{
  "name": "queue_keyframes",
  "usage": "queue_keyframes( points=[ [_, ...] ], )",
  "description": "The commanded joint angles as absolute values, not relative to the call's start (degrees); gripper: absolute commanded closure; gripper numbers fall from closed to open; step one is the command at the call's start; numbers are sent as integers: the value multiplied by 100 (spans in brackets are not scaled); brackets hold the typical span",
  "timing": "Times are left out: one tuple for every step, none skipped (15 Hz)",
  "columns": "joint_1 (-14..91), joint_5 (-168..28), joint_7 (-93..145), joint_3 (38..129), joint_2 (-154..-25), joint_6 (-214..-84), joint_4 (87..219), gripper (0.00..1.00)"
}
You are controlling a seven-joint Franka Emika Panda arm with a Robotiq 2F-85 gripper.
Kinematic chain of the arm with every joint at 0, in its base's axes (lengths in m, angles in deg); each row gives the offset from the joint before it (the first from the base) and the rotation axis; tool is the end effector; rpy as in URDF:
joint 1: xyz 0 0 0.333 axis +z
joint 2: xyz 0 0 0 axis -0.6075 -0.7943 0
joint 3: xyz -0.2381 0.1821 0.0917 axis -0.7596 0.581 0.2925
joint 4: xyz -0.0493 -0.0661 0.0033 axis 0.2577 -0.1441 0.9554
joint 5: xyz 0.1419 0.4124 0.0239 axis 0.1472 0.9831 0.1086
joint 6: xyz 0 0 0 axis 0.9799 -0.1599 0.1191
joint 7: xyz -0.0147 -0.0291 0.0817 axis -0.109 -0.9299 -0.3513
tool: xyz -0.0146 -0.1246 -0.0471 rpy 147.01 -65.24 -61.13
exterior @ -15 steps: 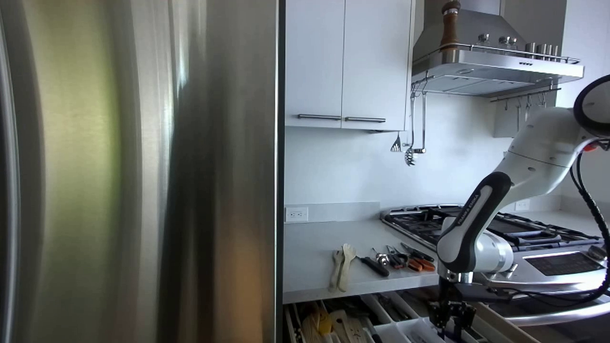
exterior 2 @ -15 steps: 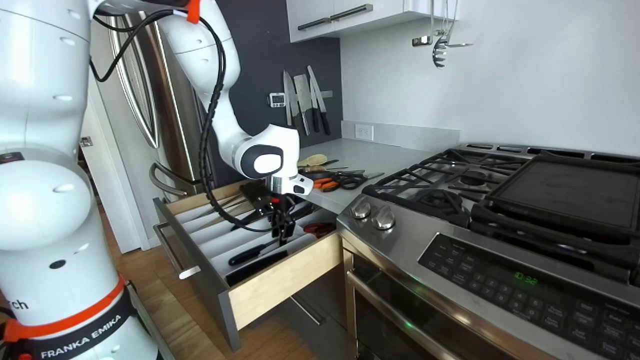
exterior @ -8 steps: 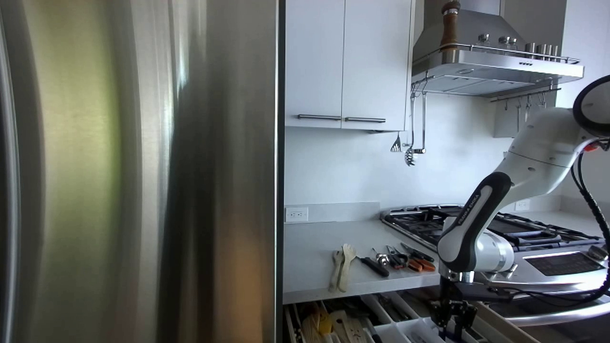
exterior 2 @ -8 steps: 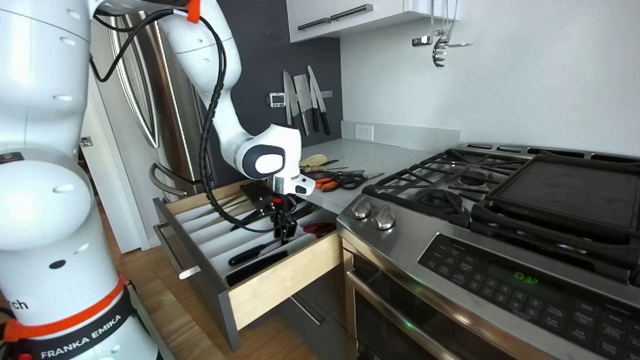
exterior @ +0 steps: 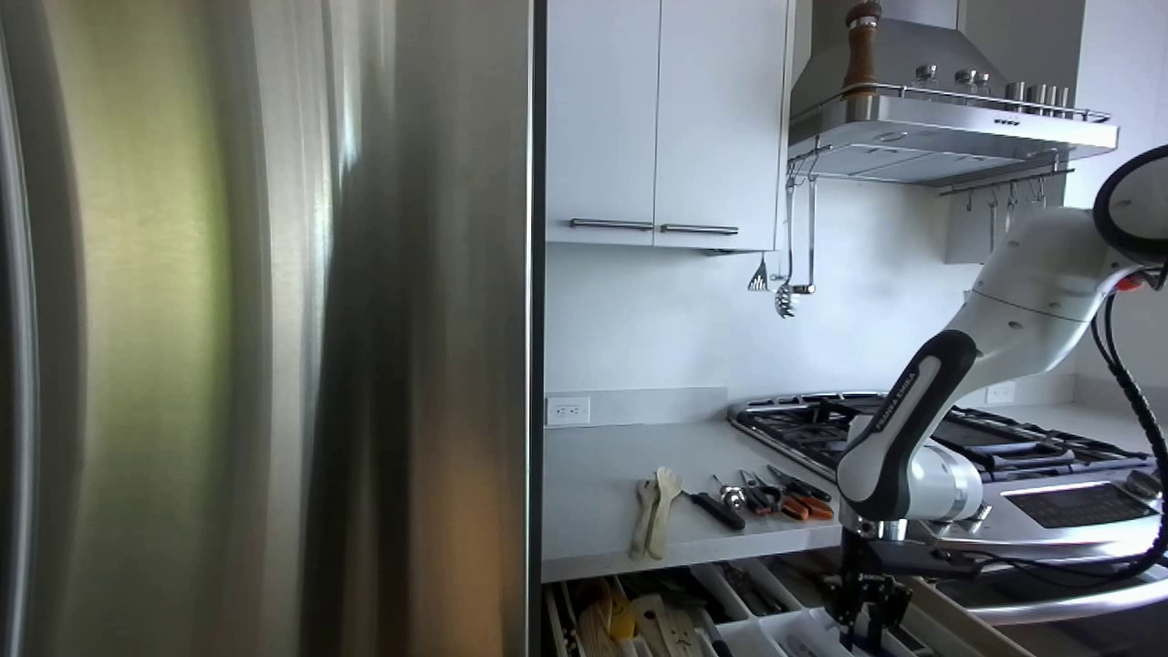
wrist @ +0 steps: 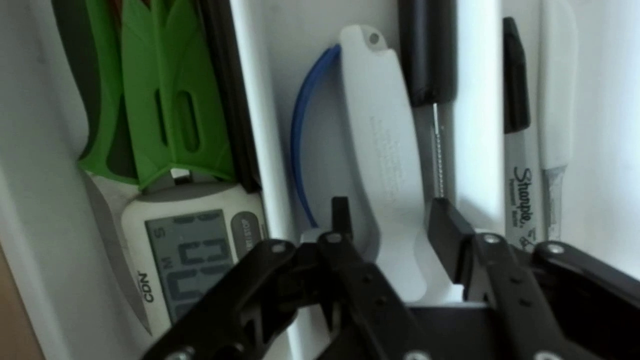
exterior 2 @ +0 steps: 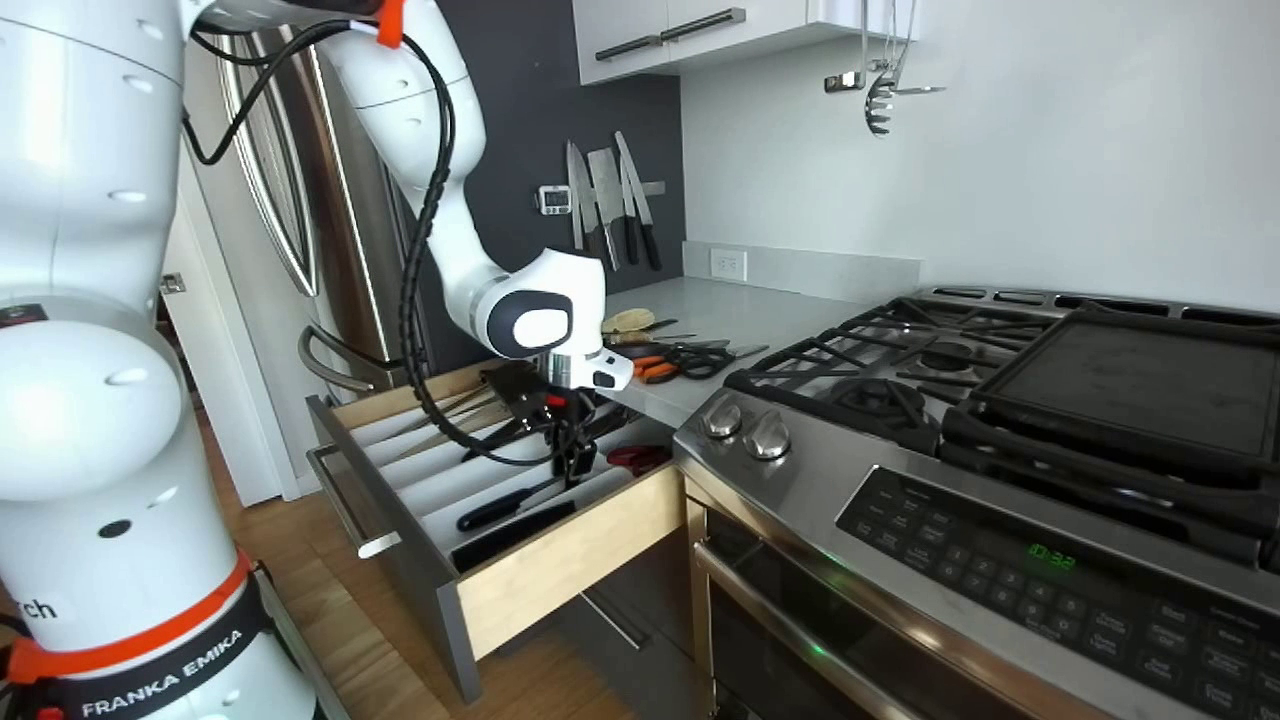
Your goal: Remove the white object from the open drawer
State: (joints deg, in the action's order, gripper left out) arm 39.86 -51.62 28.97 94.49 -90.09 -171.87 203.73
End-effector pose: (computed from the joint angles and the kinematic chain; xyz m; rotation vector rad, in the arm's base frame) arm 0.4684 0.0750 0.0949 -2.9969 0.3391 0.1053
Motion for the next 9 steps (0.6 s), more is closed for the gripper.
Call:
queue_keyframes(
  points=[
    [3975,-5057,2954,9443,-9156,-17360,20338,57],
    [3963,-5032,2948,9459,-9175,-17393,20337,58],
    [3960,-5027,2962,9461,-9197,-17432,20338,57],
    [3948,-5007,2961,9471,-9219,-17448,20336,59],
    [3934,-4987,2957,9479,-9238,-17451,20332,58],
    [3923,-4963,2958,9487,-9249,-17447,20327,59],
    [3914,-4931,2957,9494,-9252,-17442,20321,57],
    [3913,-4898,2959,9497,-9259,-17437,20315,57],
    [3906,-4856,2958,9507,-9270,-17424,20304,57]
  ],
)
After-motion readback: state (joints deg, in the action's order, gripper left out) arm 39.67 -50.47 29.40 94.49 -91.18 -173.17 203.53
